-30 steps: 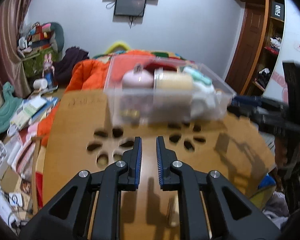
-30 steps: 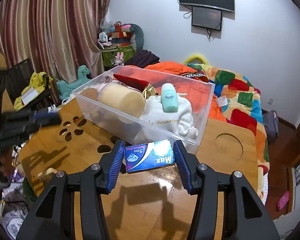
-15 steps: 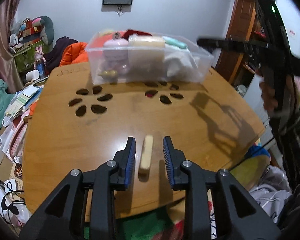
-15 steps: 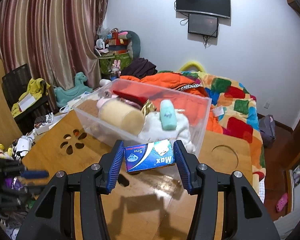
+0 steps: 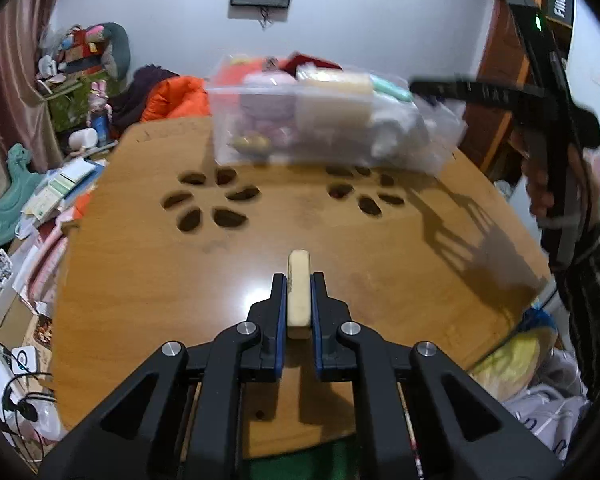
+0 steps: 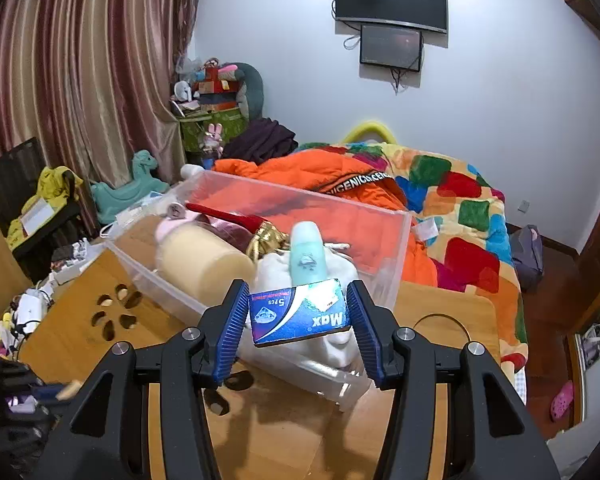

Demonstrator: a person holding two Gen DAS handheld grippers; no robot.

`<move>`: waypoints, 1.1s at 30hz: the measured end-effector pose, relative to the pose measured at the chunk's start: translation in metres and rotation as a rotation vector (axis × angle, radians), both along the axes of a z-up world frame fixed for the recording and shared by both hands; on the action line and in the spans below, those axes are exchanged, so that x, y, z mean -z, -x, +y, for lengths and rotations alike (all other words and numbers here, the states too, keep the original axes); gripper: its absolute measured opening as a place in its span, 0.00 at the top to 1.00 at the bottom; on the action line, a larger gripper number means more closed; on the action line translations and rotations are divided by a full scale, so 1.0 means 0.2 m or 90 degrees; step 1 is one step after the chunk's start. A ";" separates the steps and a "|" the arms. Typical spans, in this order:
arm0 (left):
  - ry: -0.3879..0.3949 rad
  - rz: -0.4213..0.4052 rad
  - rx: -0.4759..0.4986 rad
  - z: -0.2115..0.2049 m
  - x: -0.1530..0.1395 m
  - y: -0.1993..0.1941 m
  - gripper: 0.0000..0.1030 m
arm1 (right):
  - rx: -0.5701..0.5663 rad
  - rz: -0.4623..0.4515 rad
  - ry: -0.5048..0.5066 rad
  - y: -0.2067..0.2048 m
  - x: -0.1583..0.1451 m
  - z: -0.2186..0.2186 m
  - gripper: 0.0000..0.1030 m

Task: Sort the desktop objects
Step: 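Lift and carry the card box and wooden stick over the clear box, then lower both items into the box and open both tools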

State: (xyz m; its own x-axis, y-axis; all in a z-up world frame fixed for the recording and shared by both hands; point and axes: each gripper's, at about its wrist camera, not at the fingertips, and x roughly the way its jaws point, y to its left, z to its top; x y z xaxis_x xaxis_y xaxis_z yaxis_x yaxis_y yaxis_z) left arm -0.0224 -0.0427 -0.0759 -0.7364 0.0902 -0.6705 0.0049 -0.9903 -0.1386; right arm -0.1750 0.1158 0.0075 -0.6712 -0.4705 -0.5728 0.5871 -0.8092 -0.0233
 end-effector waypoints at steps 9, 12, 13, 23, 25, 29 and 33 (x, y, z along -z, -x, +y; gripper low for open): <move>-0.020 0.085 -0.016 -0.14 -0.27 0.20 0.91 | 0.008 -0.010 -0.012 0.07 0.08 -0.01 0.54; -0.031 0.108 -0.012 -0.17 -0.35 0.30 0.91 | 0.008 -0.003 -0.015 0.07 0.09 -0.02 0.54; -0.030 0.114 -0.015 -0.18 -0.37 0.34 0.91 | 0.008 -0.003 -0.015 0.07 0.09 -0.02 0.54; -0.006 0.090 -0.034 -0.20 -0.31 0.63 0.91 | 0.023 0.005 -0.010 0.06 0.09 -0.03 0.53; -0.007 0.082 -0.041 -0.22 -0.28 0.65 0.91 | 0.025 0.006 -0.009 0.06 0.09 -0.03 0.53; 0.003 0.078 -0.046 -0.21 -0.26 0.65 0.91 | 0.029 0.004 -0.009 0.07 0.09 -0.03 0.51; 0.009 0.077 -0.049 -0.20 -0.26 0.65 0.91 | 0.026 0.001 -0.004 0.07 0.08 -0.03 0.41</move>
